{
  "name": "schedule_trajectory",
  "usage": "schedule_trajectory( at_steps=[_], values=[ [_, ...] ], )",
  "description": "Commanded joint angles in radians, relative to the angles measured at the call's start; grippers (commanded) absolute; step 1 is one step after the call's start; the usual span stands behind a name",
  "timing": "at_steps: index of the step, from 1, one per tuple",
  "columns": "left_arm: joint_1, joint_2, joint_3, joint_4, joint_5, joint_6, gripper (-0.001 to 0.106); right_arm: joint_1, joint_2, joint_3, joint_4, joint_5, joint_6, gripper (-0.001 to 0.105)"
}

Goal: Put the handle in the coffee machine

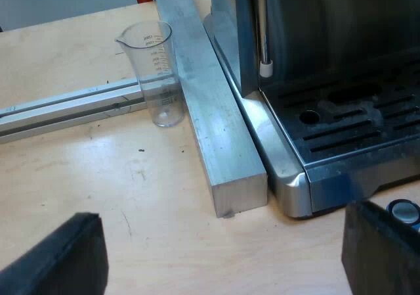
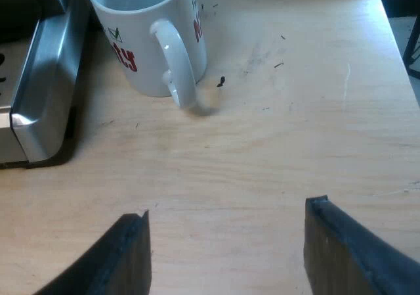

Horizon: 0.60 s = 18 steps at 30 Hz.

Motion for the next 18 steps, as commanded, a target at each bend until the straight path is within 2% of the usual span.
schedule_trajectory(
  at_steps=[1, 5, 9, 18],
  values=[
    [-0.003, -0.136, 0.001, -0.010, -0.014, -0.016, 0.074, -0.001, -0.044, -0.009, -0.012, -0.001, 0.021, 0.054],
    [-0.003, -0.116, -0.014, -0.005, -0.011, -0.032, 0.074, -0.001, -0.036, -0.029, 0.000, -0.001, 0.036, 0.054],
    [-0.003, -0.083, -0.037, -0.005, 0.032, -0.071, 0.074, -0.001, -0.001, -0.069, 0.015, 0.005, 0.036, 0.054],
    [-0.013, -0.057, -0.050, -0.005, 0.056, -0.087, 0.074, 0.002, 0.088, -0.148, 0.018, -0.018, 0.043, 0.054]
  ],
)
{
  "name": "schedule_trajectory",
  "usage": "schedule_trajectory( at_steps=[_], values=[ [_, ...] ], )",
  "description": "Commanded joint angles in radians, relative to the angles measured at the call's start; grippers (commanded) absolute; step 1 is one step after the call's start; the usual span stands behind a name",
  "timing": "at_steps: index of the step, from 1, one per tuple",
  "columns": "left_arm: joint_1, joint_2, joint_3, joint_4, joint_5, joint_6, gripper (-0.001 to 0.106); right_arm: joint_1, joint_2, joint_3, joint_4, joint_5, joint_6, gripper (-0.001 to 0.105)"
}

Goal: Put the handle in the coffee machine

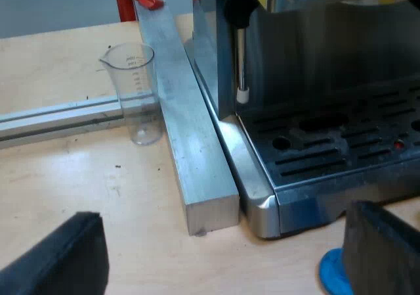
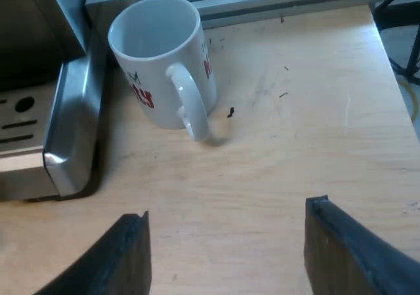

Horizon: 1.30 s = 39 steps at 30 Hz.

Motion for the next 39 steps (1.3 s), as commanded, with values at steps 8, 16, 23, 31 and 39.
schedule_trajectory(
  at_steps=[8, 16, 23, 31, 39],
  values=[
    [-0.156, 0.016, -0.073, -0.011, 0.020, -0.017, 0.074, 0.128, 0.157, -0.167, 0.049, -0.014, -0.006, 0.054],
    [-0.249, 0.130, -0.164, -0.011, 0.080, -0.017, 0.074, 0.226, 0.306, -0.298, 0.165, -0.050, -0.009, 0.054],
    [-0.362, 0.219, -0.245, -0.011, 0.097, -0.015, 0.074, 0.304, 0.414, -0.364, 0.222, -0.086, -0.009, 0.054],
    [-0.538, 0.339, -0.275, -0.011, 0.161, -0.013, 0.074, 0.464, 0.521, -0.376, 0.230, -0.086, -0.005, 0.054],
    [-0.684, 0.435, -0.275, -0.011, 0.206, 0.036, 0.074, 0.635, 0.615, -0.376, 0.230, -0.037, 0.054, 0.054]
  ],
)
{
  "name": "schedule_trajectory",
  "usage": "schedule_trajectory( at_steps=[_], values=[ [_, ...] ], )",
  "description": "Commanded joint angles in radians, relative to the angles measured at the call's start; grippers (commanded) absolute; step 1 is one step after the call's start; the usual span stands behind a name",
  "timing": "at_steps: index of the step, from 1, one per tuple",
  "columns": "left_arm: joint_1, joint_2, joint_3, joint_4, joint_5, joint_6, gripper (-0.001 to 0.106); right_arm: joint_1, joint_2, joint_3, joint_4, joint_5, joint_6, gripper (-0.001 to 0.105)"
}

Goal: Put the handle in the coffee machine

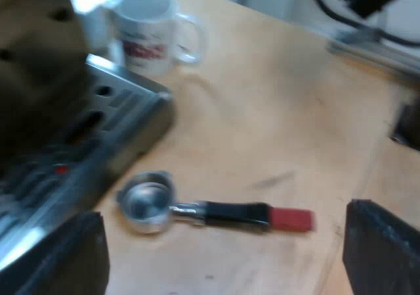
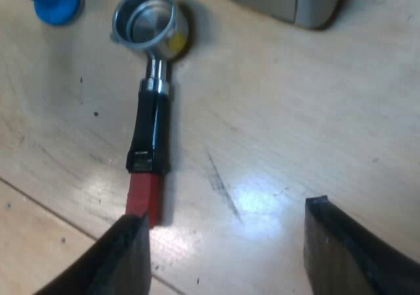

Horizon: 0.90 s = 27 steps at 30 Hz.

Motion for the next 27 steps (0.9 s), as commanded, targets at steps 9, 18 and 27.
schedule_trajectory(
  at_steps=[9, 18, 27],
  values=[
    [-0.158, 0.086, -0.006, -0.013, 0.042, 0.040, 0.074, 0.185, 0.148, -0.010, -0.059, 0.115, 0.106, 0.054],
    [-0.166, 0.157, 0.015, -0.013, 0.045, 0.078, 0.074, 0.264, 0.270, -0.010, -0.130, 0.161, 0.142, 0.054],
    [-0.166, 0.171, 0.057, -0.013, 0.045, 0.101, 0.074, 0.277, 0.397, 0.010, -0.194, 0.162, 0.184, 0.054]
  ],
)
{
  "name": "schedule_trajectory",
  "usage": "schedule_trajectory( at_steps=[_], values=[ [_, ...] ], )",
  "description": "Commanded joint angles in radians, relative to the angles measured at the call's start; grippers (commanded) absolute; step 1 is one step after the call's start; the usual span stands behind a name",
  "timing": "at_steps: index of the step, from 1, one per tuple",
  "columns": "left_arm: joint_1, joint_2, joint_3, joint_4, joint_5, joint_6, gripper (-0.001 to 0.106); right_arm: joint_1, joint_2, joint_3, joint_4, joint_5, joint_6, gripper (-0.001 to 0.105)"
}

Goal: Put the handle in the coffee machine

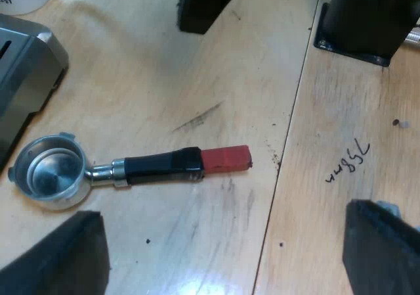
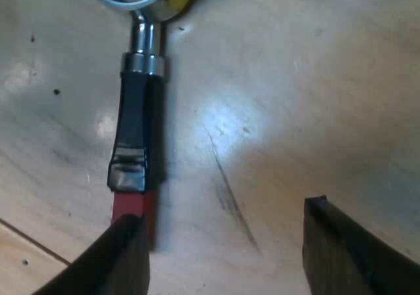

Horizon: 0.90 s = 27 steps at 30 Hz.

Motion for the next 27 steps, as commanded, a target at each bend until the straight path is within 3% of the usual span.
schedule_trajectory(
  at_steps=[1, 3, 4, 6, 12, 17, 18, 20, 21, 27],
  values=[
    [-0.003, 0.001, 0.034, -0.009, 0.006, 0.007, 0.074, 0.001, 0.091, 0.016, -0.062, 0.005, 0.052, 0.054],
    [-0.003, 0.001, 0.047, -0.009, 0.006, 0.007, 0.074, 0.001, 0.116, 0.030, -0.069, 0.005, 0.090, 0.054],
    [-0.003, 0.001, 0.068, -0.009, 0.077, 0.007, 0.074, 0.001, 0.127, 0.036, -0.069, 0.005, 0.094, 0.054],
    [-0.003, 0.001, 0.068, -0.011, 0.098, 0.007, 0.074, 0.001, 0.139, 0.049, -0.073, 0.005, 0.104, 0.054],
    [-0.003, 0.001, 0.068, -0.011, 0.102, 0.007, 0.074, 0.001, 0.165, 0.113, -0.151, -0.003, 0.111, 0.053],
    [-0.003, 0.001, 0.068, -0.009, 0.102, 0.007, 0.074, 0.001, 0.180, 0.129, -0.180, -0.003, 0.111, 0.044],
    [-0.003, 0.001, 0.068, -0.009, 0.102, 0.007, 0.074, 0.001, 0.203, 0.137, -0.208, -0.003, 0.111, 0.024],
    [-0.003, 0.001, 0.068, -0.009, 0.102, 0.007, 0.074, 0.001, 0.208, 0.138, -0.213, -0.003, 0.111, 0.018],
    [-0.003, 0.001, 0.068, -0.009, 0.102, 0.007, 0.074, 0.001, 0.230, 0.138, -0.223, -0.003, 0.108, 0.000],
    [-0.003, 0.001, 0.068, -0.009, 0.102, 0.007, 0.074, 0.001, 0.295, 0.138, -0.271, -0.003, 0.104, 0.000]
  ],
)
